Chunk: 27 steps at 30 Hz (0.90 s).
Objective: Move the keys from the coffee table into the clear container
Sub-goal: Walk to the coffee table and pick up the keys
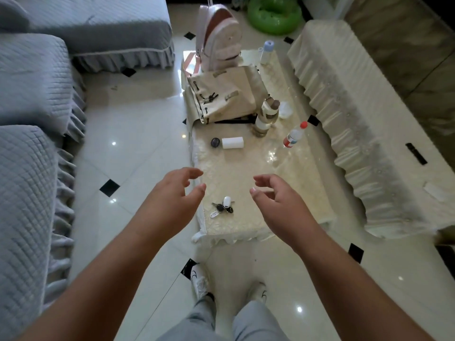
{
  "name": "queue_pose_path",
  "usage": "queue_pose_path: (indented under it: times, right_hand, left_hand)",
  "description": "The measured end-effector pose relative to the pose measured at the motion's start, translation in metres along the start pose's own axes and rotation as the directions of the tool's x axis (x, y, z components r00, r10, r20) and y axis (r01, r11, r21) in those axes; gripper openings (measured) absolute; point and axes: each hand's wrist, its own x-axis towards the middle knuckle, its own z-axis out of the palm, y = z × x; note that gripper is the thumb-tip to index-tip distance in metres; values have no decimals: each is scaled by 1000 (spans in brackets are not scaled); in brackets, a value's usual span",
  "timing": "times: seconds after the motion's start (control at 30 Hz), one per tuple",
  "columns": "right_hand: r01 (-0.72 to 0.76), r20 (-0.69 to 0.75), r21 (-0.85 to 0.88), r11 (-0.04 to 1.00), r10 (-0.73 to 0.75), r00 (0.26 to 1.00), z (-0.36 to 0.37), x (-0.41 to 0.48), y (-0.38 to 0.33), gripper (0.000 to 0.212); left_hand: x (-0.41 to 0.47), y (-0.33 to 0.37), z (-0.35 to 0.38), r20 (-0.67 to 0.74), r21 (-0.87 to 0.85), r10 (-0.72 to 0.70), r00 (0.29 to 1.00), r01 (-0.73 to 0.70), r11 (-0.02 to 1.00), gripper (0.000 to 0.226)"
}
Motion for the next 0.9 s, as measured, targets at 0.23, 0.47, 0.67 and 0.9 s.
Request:
queue_pose_path:
  times: [0.23, 0.47, 0.67, 0.9]
  right_hand:
    - [16, 31, -45, 999, -15, 999, 12, 74, 26, 33]
    - [69, 99, -117, 991, -57, 993, 48, 137, 77, 35]
    - [82, 161, -199, 977, -50, 986, 81, 175, 135, 34]
    - [29, 226, -287, 957, 39, 973, 121, 209, 208, 37]
  left_hand:
    - [56, -8, 24, -37, 5, -37, 999, 37, 999, 36]
    - [104, -25, 78, -75, 11, -91, 993, 92, 996, 35]
    - [132, -53, 132, -85, 15, -114, 990, 116, 993, 33]
    - [159, -97, 183, -87, 16, -163, 983, 165, 986, 33]
